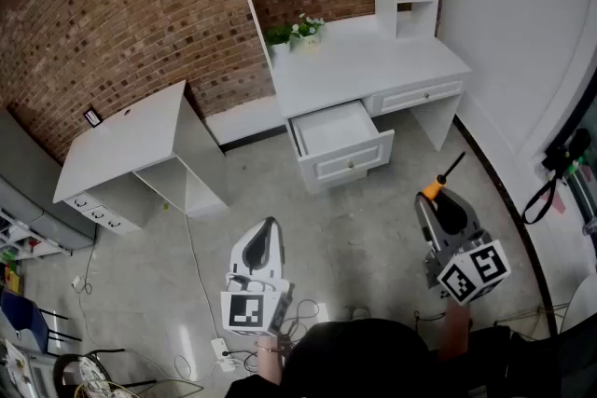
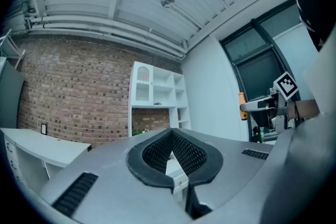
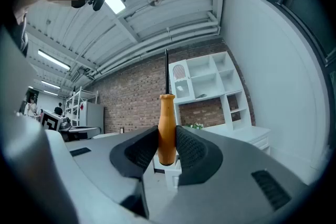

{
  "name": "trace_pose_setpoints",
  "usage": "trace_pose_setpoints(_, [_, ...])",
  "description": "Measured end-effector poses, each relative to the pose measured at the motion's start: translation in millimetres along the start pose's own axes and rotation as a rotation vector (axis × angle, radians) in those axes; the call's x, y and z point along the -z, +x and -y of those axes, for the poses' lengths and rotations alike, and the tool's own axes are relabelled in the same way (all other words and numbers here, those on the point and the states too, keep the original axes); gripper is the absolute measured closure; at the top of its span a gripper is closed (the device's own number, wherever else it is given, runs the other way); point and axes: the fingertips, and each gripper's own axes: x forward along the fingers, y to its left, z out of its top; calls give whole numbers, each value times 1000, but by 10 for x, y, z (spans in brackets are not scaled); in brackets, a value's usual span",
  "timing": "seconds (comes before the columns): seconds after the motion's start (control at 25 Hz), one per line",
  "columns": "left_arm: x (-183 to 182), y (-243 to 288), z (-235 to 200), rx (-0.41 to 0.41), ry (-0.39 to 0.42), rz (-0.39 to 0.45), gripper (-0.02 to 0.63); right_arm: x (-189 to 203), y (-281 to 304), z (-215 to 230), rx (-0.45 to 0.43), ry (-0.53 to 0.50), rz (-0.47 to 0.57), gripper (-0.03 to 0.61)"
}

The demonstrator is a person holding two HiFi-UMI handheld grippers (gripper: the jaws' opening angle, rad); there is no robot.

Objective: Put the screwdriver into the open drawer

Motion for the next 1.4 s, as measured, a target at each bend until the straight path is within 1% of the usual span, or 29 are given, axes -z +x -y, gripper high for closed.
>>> trace_pose_setpoints(0.2, [29,72,74,5,9,0,604,20,9,94,-2,-7,-2,469])
trace_pose_setpoints(0.4, [67,139,125,0,9,-18,604,40,28,175,-5,-2,-11,469])
trace_pose_setpoints(0.48, [112,173,150,-2,15,-29,604,66,37,217,-8,7,-12,469])
trace_pose_setpoints(0.6, [142,227,215,-9,1,-45,604,91,46,273,-13,22,-12,469])
trace_pose_setpoints(0.68, [174,254,259,0,12,-59,604,89,55,305,-10,37,-9,469])
trace_pose_setpoints(0.92, [249,397,304,4,-20,-91,604,183,120,408,16,92,-10,469])
trace_pose_setpoints(1.08, [322,576,202,28,-7,-104,604,229,254,457,48,102,-20,469])
trace_pose_setpoints(1.16, [379,714,120,37,-23,-111,604,255,380,501,65,102,-21,469])
trace_pose_setpoints(1.4, [554,1304,-263,66,-41,-115,604,387,988,669,102,92,-41,469])
